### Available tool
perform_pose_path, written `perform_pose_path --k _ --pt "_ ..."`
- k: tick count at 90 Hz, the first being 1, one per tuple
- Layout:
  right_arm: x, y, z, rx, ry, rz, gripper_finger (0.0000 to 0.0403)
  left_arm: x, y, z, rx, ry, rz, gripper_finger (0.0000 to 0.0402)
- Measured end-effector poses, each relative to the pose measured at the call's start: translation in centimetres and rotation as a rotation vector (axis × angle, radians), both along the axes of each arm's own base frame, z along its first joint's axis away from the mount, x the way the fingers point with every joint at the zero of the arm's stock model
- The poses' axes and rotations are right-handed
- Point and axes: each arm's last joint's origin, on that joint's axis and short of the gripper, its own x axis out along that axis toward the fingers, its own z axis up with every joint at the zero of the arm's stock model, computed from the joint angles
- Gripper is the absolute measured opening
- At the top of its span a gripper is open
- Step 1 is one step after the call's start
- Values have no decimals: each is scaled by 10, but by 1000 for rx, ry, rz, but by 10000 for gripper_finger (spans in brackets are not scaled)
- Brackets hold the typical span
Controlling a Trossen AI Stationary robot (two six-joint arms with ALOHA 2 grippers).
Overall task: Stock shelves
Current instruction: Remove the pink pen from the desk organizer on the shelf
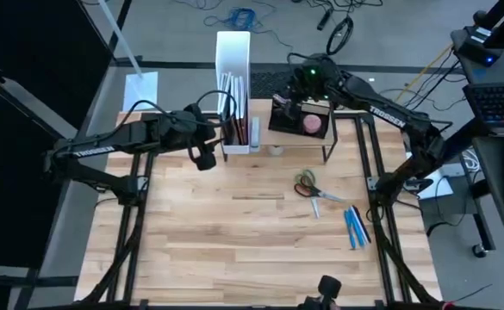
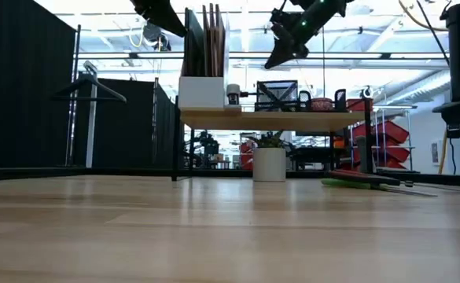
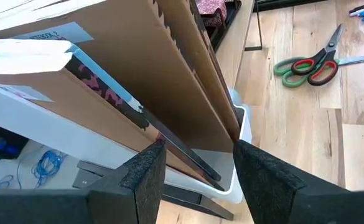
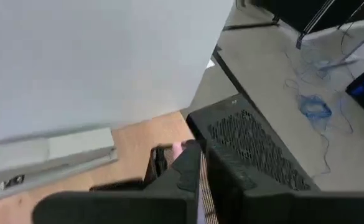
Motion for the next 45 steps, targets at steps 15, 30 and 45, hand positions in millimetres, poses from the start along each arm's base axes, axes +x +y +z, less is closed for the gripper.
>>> perform_pose_path --k 15,30,45 --pt "15 -8 -12 -13 -3 23 81 0 0 0 0 1 0 176" --pt "24 -14 -30 26 42 38 122 0 0 0 0 1 0 176" --pt "23 -14 -32 37 61 39 131 0 0 0 0 2 -1 176"
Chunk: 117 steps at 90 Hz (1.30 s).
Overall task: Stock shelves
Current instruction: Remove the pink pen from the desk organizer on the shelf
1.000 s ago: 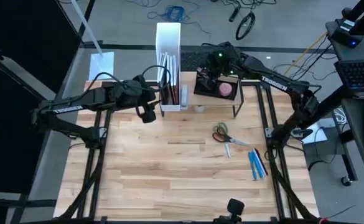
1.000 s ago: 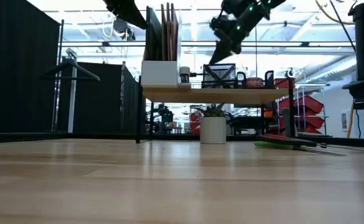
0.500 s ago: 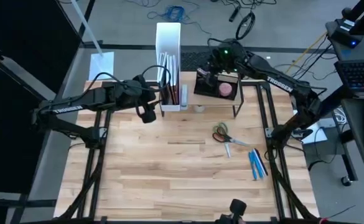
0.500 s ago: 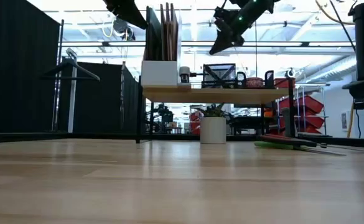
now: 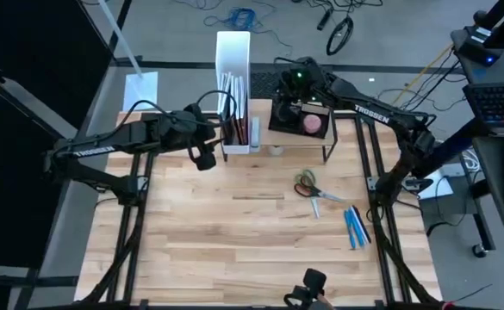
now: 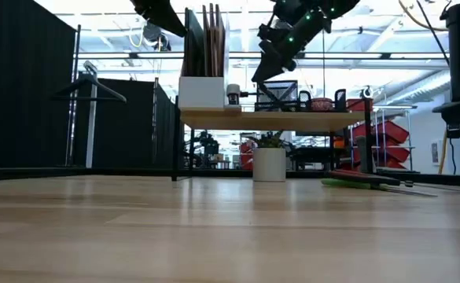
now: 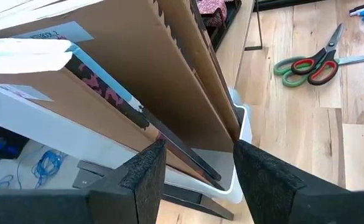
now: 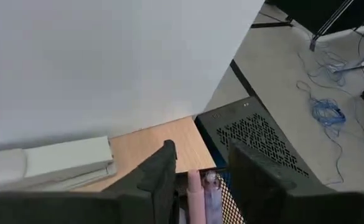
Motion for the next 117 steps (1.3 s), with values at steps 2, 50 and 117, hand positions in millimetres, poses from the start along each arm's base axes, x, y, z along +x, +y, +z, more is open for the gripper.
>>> perform_pose_path --k 2,50,117 --pt "0 0 0 4 5 0 130 0 0 0 0 0 0 176" --pt "-3 1 -2 -13 59 -32 15 0 0 0 0 1 0 176" --pt "-46 34 41 -80 105 -102 1 0 0 0 1 0 0 176"
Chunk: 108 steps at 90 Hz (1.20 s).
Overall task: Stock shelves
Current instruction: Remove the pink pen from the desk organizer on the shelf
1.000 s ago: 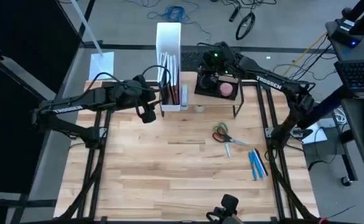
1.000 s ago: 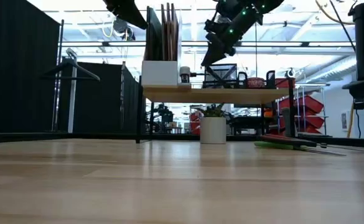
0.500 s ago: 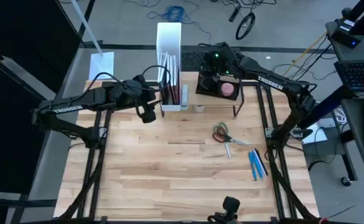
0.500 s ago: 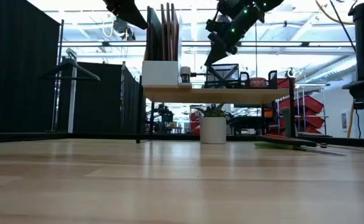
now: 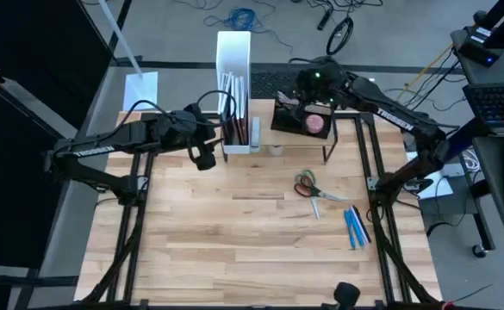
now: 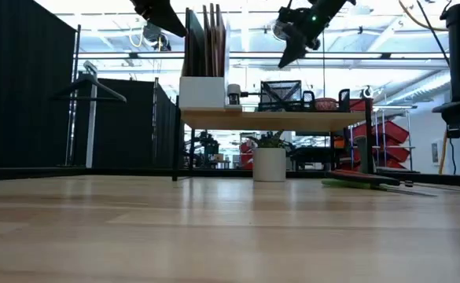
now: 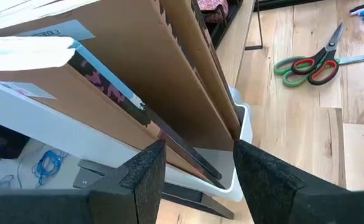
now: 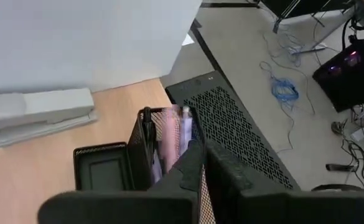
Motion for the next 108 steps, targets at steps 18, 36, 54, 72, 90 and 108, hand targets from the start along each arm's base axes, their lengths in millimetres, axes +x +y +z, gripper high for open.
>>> perform_pose_path --k 18,36,54,72,90,108 --pt "-4 3 -1 42 11 -17 0 0 0 0 0 0 0 176" --pt "4 -3 -6 47 -10 -23 22 0 0 0 0 0 0 176" --pt "16 -14 -19 64 -10 -6 87 0 0 0 0 0 0 176" --pt "28 -28 -40 91 32 -13 113 0 0 0 0 0 0 176" --pt "37 -35 -50 91 45 2 108 0 0 0 0 0 0 176" --pt "41 -38 -55 126 16 52 97 0 0 0 0 0 0 176"
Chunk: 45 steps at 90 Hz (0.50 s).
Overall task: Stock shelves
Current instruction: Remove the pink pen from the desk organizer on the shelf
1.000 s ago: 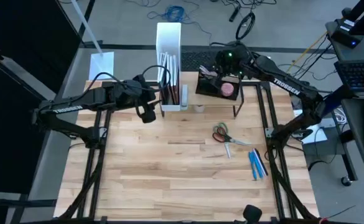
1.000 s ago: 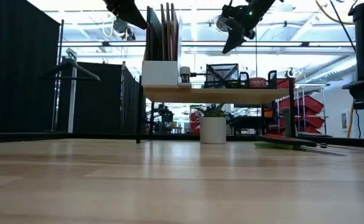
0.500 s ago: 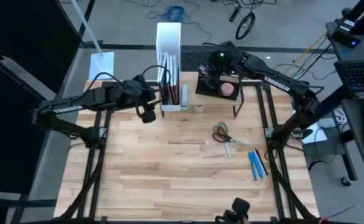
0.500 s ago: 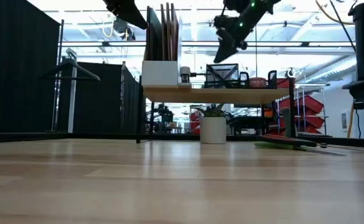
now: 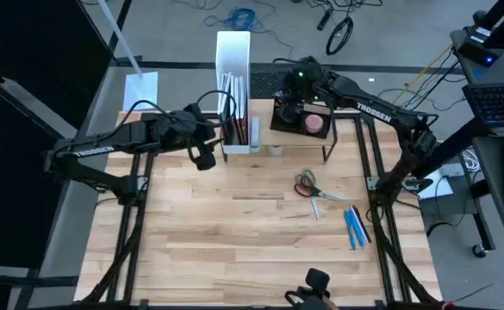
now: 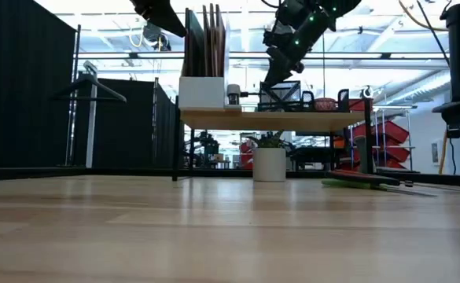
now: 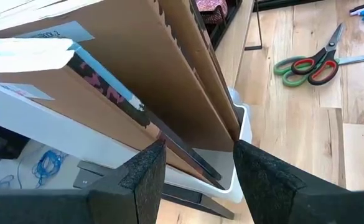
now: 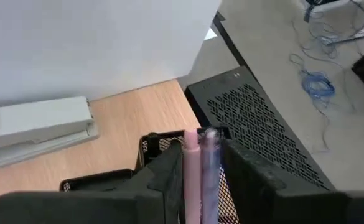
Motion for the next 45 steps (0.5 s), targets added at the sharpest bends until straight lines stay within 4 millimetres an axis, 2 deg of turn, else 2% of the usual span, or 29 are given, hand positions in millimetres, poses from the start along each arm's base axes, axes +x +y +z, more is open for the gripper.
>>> perform_pose_path --k 21,36,45 --pt "6 -7 -14 32 24 -5 88 0 0 0 0 0 0 176" --pt "7 -7 -15 22 30 1 20 0 0 0 0 0 0 176" --pt "7 -7 -15 20 33 3 13 0 0 0 0 0 0 176"
